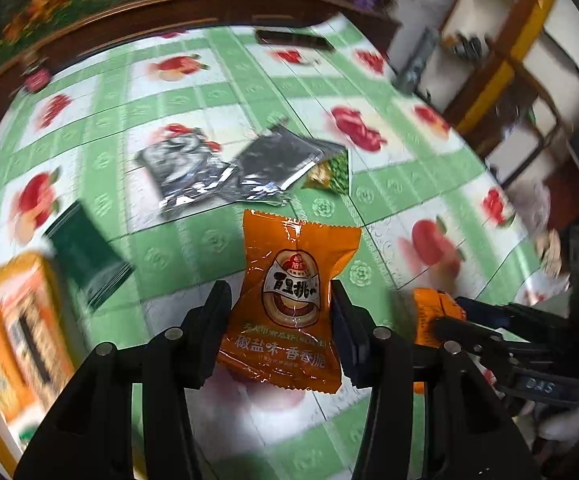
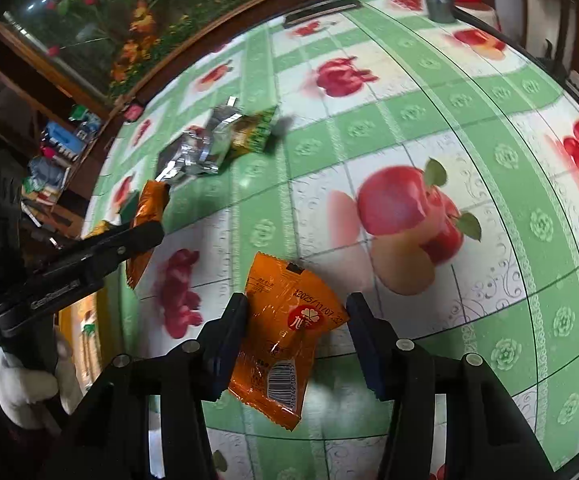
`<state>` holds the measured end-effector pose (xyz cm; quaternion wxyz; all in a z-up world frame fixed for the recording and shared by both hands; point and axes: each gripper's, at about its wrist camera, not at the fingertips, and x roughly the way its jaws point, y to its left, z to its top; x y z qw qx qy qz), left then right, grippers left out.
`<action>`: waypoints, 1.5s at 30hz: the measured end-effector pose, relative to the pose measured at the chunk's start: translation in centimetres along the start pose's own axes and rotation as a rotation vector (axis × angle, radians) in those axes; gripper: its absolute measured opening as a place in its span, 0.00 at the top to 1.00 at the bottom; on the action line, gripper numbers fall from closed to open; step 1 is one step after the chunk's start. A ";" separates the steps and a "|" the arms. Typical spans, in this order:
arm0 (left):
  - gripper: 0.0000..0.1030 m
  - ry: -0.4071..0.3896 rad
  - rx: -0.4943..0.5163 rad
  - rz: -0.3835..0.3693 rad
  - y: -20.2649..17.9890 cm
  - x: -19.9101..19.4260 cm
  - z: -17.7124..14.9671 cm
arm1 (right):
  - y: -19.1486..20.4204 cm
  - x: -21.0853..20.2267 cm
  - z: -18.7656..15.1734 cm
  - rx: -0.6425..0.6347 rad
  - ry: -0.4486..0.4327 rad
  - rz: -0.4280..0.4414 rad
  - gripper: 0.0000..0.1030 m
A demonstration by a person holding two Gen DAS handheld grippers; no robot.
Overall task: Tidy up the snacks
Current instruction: 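Carry both orange wrappers over the yellow-rimmed tray, then lower both orange wrappers into the tray and open both grippers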
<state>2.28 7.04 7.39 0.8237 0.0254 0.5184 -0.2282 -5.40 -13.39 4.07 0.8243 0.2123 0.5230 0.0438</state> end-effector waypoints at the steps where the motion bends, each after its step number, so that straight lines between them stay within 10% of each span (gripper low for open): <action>1: 0.55 -0.014 -0.024 0.005 0.4 -0.9 -0.3 | 0.3 -0.2 0.1 -0.011 -0.002 0.010 0.49; 13: 0.54 -0.160 -0.372 0.140 9.3 -11.3 -9.1 | 9.9 0.6 0.3 -0.256 0.059 0.165 0.49; 26: 0.54 -0.110 -0.613 0.246 15.0 -13.7 -18.9 | 22.5 4.9 -3.5 -0.506 0.209 0.290 0.49; 45: 0.47 -0.189 -0.681 0.167 22.2 -15.7 -18.1 | 30.2 11.3 -4.9 -0.553 0.302 0.254 0.45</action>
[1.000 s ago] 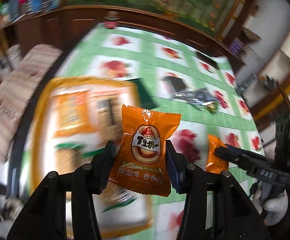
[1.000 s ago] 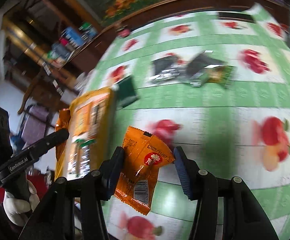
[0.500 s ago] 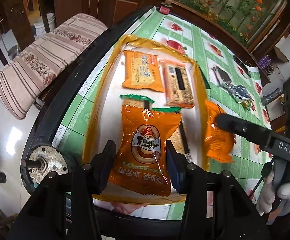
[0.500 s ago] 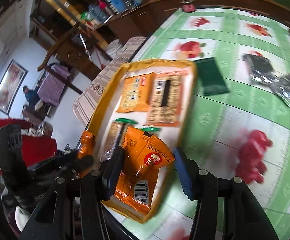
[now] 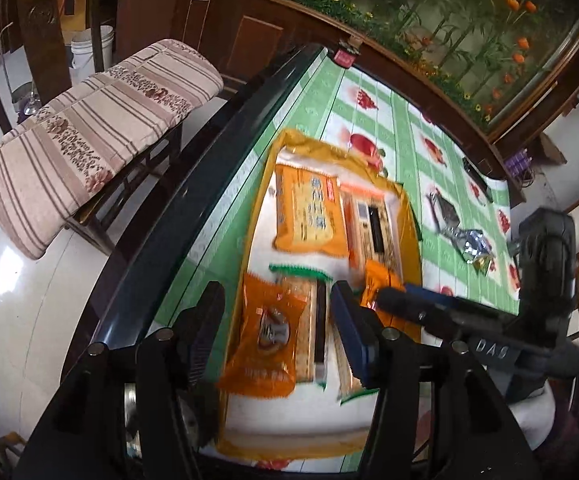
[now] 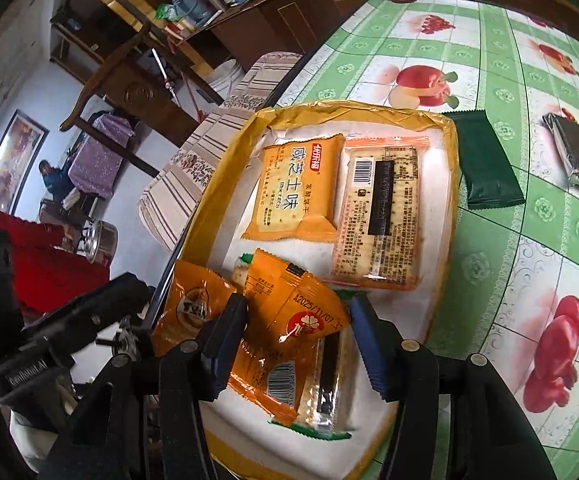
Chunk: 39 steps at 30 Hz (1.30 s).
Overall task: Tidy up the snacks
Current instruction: 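Lower both orange wrappers into the tray and open both grippers, then grasp a silver foil pack with the right gripper while the left grasps another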
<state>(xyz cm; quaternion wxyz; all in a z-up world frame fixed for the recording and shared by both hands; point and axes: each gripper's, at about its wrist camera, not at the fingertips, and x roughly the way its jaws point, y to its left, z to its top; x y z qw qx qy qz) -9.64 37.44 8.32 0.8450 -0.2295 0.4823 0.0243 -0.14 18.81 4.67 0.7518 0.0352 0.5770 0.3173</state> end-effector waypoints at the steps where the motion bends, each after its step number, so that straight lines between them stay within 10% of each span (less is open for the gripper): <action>1: 0.47 0.001 0.003 -0.008 0.0 0.2 0.3 | 0.0 0.0 0.1 0.005 -0.001 -0.003 0.45; 15: 0.47 0.008 0.080 -0.069 -3.3 0.3 1.6 | -0.1 -3.2 -0.9 0.052 -0.055 -0.024 0.44; 28: 0.42 -0.169 0.381 0.176 -17.2 -4.9 -4.5 | -6.1 -13.3 -7.4 0.123 -0.196 -0.035 0.43; 39: 0.42 -0.268 0.587 0.206 -27.7 -7.8 -8.6 | -12.1 -22.5 -12.6 0.195 -0.348 -0.067 0.42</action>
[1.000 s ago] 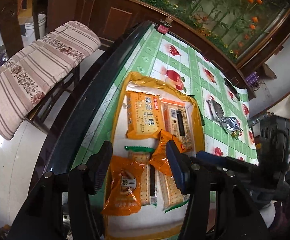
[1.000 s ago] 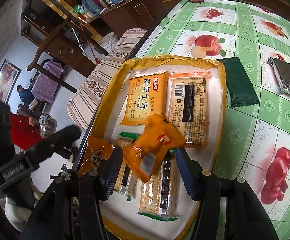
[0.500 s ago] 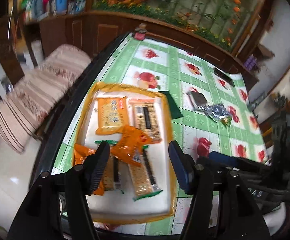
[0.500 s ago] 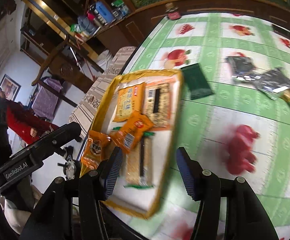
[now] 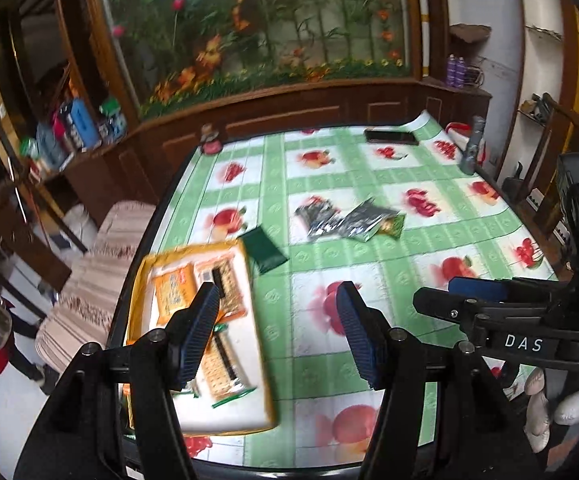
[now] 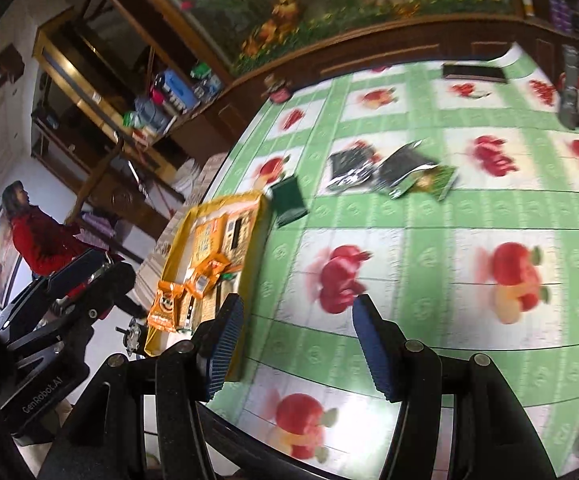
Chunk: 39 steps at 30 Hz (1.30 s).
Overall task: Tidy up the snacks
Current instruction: 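Grasp a silver foil pack with the right gripper while the left grasps another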
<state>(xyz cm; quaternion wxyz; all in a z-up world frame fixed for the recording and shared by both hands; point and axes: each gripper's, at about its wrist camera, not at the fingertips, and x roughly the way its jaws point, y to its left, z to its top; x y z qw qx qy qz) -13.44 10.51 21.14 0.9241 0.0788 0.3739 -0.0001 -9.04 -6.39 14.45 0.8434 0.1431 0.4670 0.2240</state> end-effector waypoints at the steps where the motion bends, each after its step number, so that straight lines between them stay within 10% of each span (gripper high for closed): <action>1: 0.42 -0.011 0.005 0.001 -0.5 -0.4 0.3 | -0.4 -0.8 0.0 0.005 -0.014 -0.001 0.42; 22: 0.39 0.050 0.055 0.066 -4.0 -0.2 1.1 | -5.7 -3.6 -0.1 0.104 -0.067 0.018 0.39; 39: 0.39 0.212 -0.323 -0.299 7.8 13.9 4.2 | -8.8 5.1 4.7 0.239 0.032 -0.105 0.39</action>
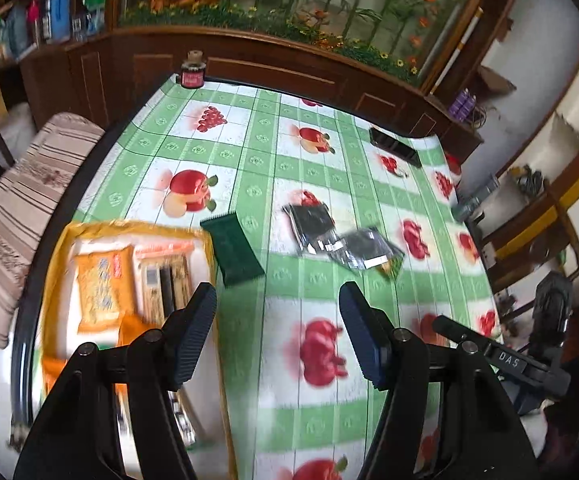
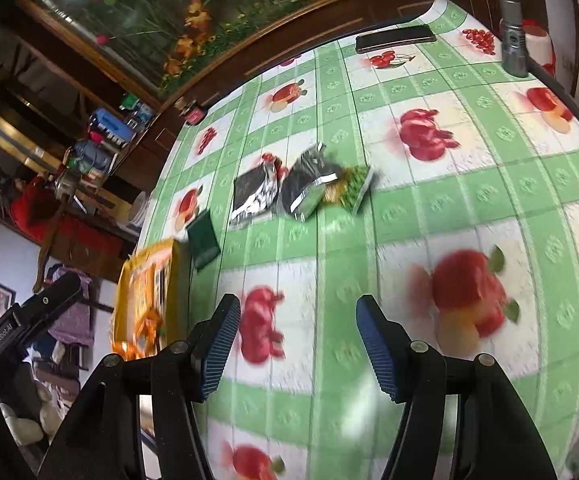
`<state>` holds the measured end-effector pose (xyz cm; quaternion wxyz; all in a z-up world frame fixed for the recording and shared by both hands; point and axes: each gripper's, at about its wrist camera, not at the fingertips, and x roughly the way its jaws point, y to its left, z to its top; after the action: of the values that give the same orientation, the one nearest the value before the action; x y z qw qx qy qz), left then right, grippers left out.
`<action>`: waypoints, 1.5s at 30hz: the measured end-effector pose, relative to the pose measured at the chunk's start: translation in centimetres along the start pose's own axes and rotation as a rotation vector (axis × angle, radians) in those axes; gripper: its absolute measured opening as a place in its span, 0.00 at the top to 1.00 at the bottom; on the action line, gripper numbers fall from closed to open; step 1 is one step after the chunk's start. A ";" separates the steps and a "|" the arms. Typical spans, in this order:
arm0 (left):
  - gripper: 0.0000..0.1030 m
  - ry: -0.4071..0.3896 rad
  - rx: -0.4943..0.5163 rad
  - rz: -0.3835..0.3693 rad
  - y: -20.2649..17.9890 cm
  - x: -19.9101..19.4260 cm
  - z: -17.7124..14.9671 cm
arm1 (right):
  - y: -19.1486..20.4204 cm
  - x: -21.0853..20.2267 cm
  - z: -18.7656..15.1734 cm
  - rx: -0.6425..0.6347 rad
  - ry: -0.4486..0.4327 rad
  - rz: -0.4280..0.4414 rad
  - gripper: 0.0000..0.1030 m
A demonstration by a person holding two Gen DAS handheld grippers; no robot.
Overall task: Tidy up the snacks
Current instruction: 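Grasp a silver foil pack with the right gripper while the left grasps another, then carry both silver foil packs toward the tray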
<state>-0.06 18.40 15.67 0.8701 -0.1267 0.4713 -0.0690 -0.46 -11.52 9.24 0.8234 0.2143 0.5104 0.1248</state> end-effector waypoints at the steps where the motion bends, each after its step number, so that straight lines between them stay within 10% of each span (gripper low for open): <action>1: 0.39 0.009 -0.004 -0.018 0.4 0.9 0.8 | 0.2 0.6 0.6 0.009 0.001 -0.002 0.39; 11: 0.39 0.195 -0.073 -0.227 0.6 12.6 6.2 | -1.0 8.1 5.5 0.263 0.017 0.045 0.39; 22: 0.39 0.264 -0.116 -0.253 0.8 18.0 7.3 | 0.4 13.2 10.5 0.306 -0.031 -0.159 0.25; 30: 0.39 0.275 -0.062 -0.196 -0.1 20.0 7.1 | 4.1 15.8 10.3 0.007 0.007 -0.385 0.25; 37: 0.39 0.253 0.102 -0.112 -2.8 20.7 6.4 | 1.3 13.7 7.3 0.082 0.055 -0.200 0.53; 45: 0.39 0.280 0.289 0.016 -5.3 22.7 5.0 | -2.1 9.7 3.0 0.127 0.083 -0.188 0.53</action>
<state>16.50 8.67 1.61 0.8057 0.0142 0.5739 -0.1461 6.57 -9.94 1.75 0.7943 0.2120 0.5688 0.0232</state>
